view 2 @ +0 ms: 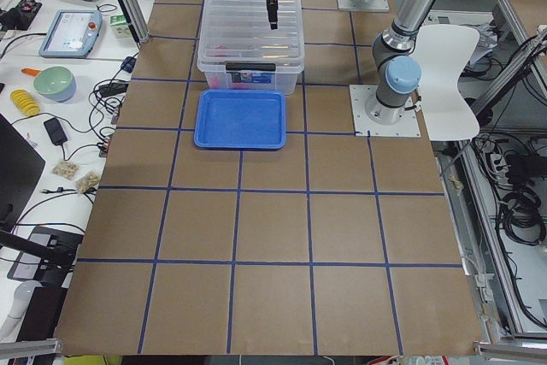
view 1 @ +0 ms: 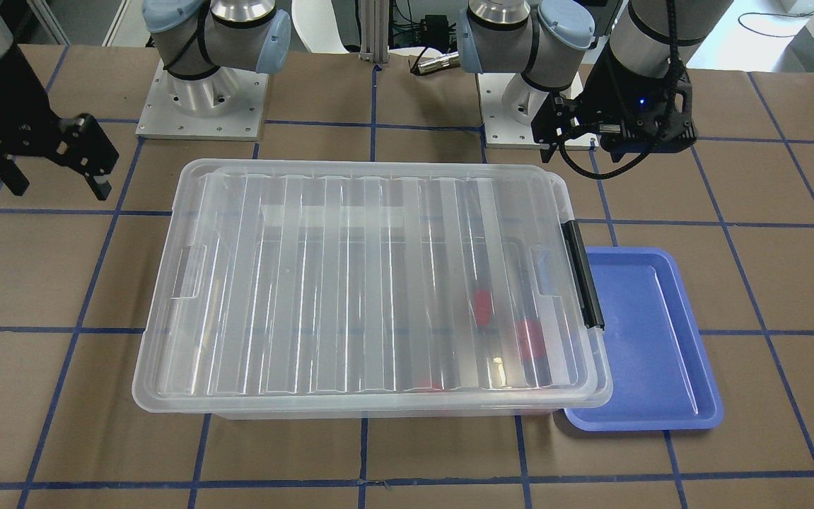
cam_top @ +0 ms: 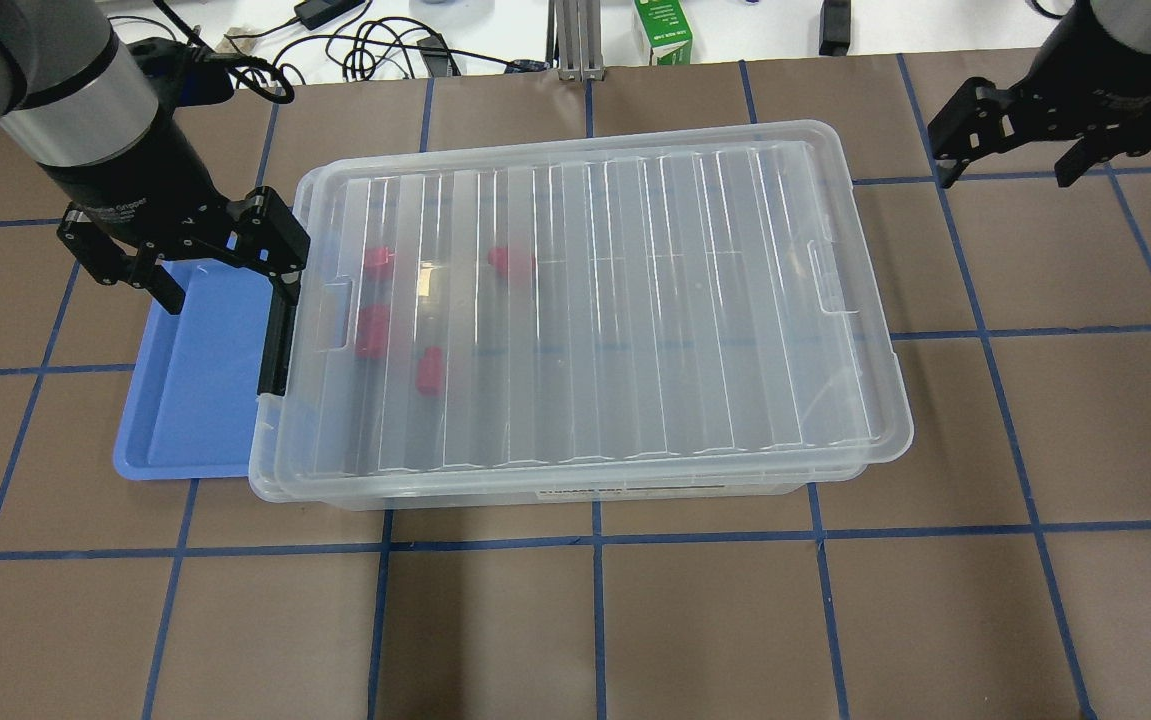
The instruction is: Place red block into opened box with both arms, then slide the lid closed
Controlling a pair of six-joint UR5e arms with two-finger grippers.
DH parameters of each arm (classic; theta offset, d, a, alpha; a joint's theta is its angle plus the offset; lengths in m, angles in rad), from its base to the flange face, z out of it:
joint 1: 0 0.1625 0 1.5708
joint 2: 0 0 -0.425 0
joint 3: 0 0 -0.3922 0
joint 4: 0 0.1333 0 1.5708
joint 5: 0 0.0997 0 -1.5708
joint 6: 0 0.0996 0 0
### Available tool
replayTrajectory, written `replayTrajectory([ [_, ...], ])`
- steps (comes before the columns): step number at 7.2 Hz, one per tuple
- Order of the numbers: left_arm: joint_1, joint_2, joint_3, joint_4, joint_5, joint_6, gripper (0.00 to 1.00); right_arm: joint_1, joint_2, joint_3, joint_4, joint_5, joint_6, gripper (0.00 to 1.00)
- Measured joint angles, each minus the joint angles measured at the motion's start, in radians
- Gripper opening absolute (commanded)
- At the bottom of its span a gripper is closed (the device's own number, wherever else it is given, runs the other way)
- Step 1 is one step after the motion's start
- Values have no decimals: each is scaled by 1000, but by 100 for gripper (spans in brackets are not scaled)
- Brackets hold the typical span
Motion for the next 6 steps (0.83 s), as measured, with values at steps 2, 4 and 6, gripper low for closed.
replayTrajectory([
  [2, 0, 0, 0, 0, 0, 0, 100, 21, -16, -46, 110, 0, 15, 100],
  [4, 0, 0, 0, 0, -2, 0, 100, 116, -14, -60, 119, 1, 81, 100],
  [6, 0, 0, 0, 0, -3, 0, 100, 187, -8, -59, 119, -2, 143, 100],
])
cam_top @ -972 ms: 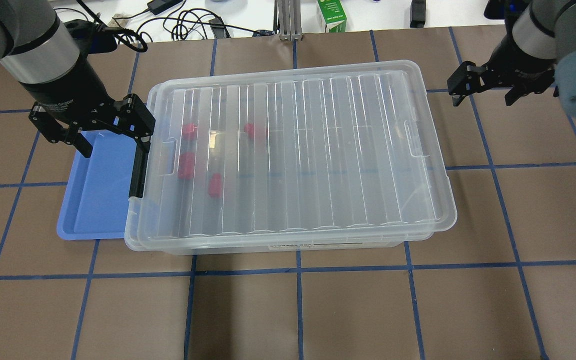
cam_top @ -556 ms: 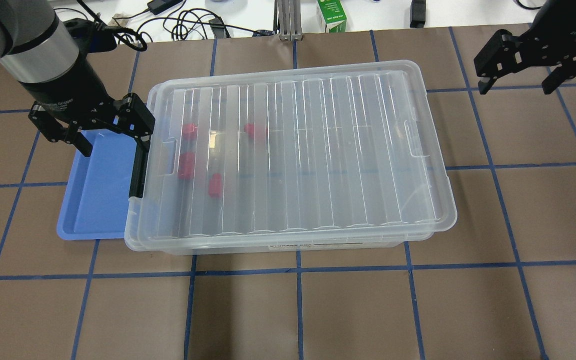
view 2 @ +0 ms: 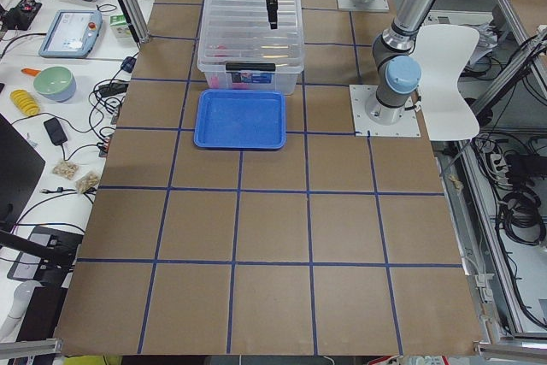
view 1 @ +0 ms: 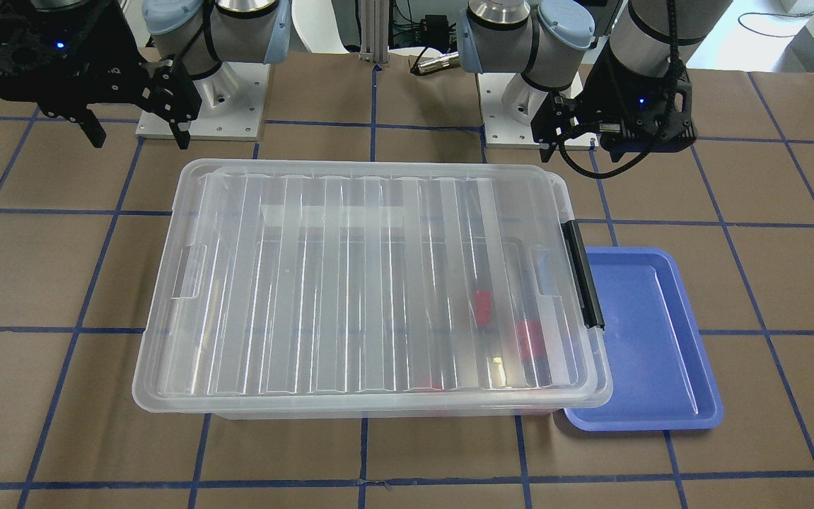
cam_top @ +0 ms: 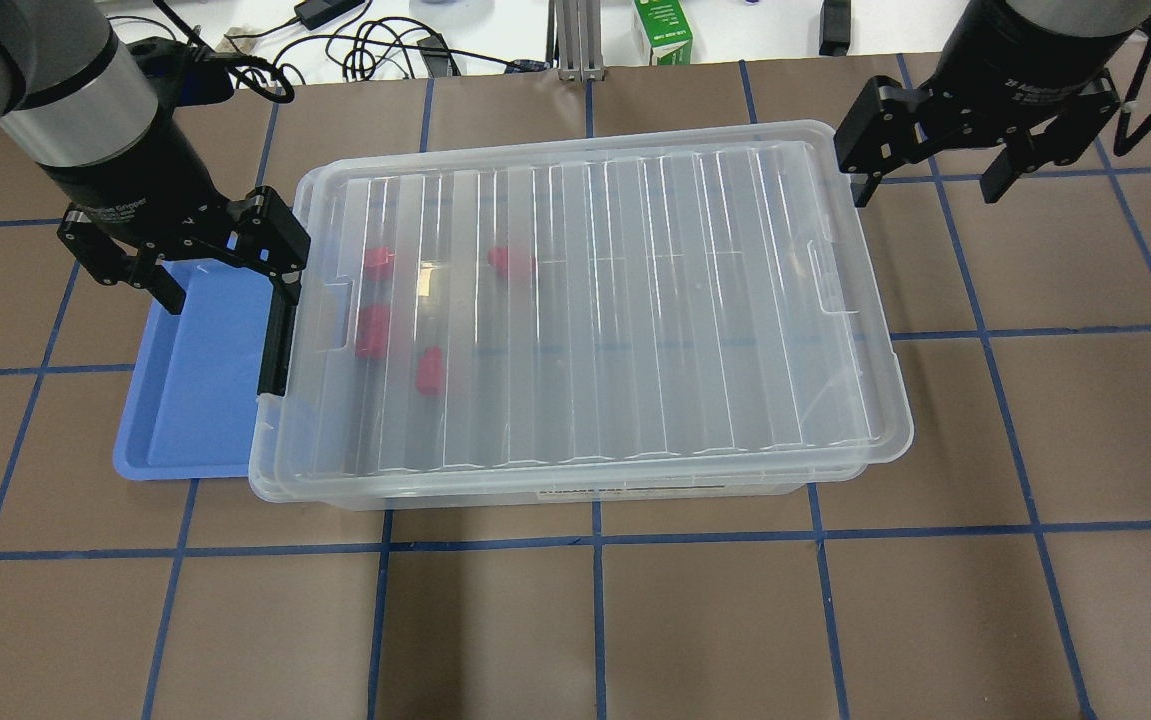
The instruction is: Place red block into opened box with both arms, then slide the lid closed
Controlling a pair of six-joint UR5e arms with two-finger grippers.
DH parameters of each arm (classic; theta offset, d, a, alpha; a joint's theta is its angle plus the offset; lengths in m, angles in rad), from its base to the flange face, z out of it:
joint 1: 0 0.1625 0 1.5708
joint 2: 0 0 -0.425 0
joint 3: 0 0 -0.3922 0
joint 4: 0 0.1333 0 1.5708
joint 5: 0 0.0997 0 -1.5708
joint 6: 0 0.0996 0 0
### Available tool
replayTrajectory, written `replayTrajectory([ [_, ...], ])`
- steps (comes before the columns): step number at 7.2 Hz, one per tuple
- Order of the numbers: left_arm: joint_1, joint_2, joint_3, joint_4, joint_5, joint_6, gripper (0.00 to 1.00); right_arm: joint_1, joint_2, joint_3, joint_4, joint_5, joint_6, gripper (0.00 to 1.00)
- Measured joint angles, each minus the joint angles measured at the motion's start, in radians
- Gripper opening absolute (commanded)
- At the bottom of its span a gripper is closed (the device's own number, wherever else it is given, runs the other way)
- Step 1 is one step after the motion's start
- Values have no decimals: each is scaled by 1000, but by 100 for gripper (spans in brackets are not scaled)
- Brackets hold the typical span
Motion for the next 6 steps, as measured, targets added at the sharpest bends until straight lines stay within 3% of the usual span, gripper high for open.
replayTrajectory([
  [6, 0, -1, 0, 2, -3, 0, 100, 15, 12, 12, -6, 3, 11, 100],
])
